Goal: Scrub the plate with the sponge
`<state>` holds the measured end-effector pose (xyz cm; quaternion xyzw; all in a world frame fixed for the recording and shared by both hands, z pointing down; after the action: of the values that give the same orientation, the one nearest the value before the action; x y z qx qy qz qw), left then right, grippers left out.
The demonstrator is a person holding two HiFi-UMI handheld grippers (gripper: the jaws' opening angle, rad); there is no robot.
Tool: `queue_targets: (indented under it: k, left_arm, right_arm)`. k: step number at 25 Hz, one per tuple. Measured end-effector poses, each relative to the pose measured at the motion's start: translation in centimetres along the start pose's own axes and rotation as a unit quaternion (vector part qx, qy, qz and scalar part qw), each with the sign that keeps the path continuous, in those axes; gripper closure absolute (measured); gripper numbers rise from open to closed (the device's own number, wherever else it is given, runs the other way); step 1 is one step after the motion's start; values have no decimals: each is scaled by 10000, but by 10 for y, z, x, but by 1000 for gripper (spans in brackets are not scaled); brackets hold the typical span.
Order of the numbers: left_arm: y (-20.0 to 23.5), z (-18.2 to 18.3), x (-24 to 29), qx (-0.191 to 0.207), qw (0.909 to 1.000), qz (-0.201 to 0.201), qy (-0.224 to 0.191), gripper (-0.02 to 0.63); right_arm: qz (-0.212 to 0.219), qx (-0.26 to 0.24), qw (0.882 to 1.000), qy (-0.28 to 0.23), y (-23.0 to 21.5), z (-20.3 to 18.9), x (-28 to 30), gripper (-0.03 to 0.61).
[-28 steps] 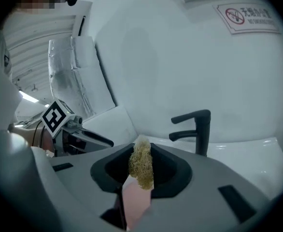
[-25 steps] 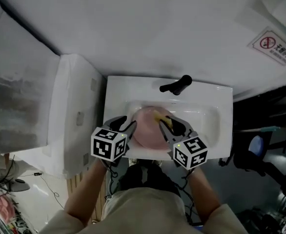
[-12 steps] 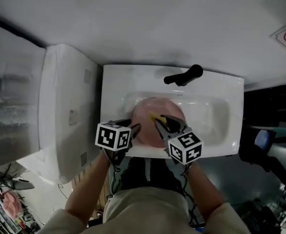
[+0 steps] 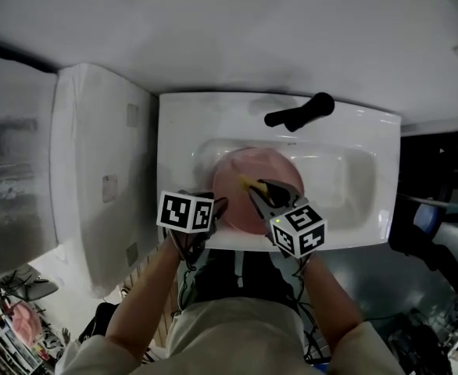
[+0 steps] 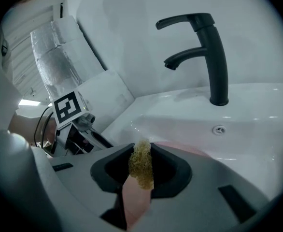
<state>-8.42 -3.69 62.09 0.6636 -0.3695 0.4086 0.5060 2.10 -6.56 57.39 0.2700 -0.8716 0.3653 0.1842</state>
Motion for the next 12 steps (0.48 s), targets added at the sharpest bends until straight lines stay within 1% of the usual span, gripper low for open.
queue_targets:
  k: [1,2,3,4,12]
  left_arm:
    - [1,1,2,8,10000,52,59,450]
    - [2,1,3,2,9999,111,102,476]
    - [3,1,5,-28,9998,153,123,523]
    - [4,1,5,-77,9998,157,125,541]
    - [3,6,7,-319,9995,-19,54,559]
  right_arm:
    - [31,3,10000,49,1,-3,2,483]
    - [67,16,9999,93,2,-6,5,483]
    - [108,35,9998,132,4,-9,7,483]
    - [151,52,9997,166,6,-12,10,483]
    - [328,220,9987,324,9,-28,25,483]
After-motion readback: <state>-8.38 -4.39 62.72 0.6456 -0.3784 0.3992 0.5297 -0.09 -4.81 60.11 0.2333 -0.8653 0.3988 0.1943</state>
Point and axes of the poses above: the fingertips, and each gripper's own axes: x forward along the fingers, y to its left, z out of its top, the point moved 2 cm from there along -x, backward along the fingers, and after that the axes turned 8 degrees about z, right-handed, at the moved point
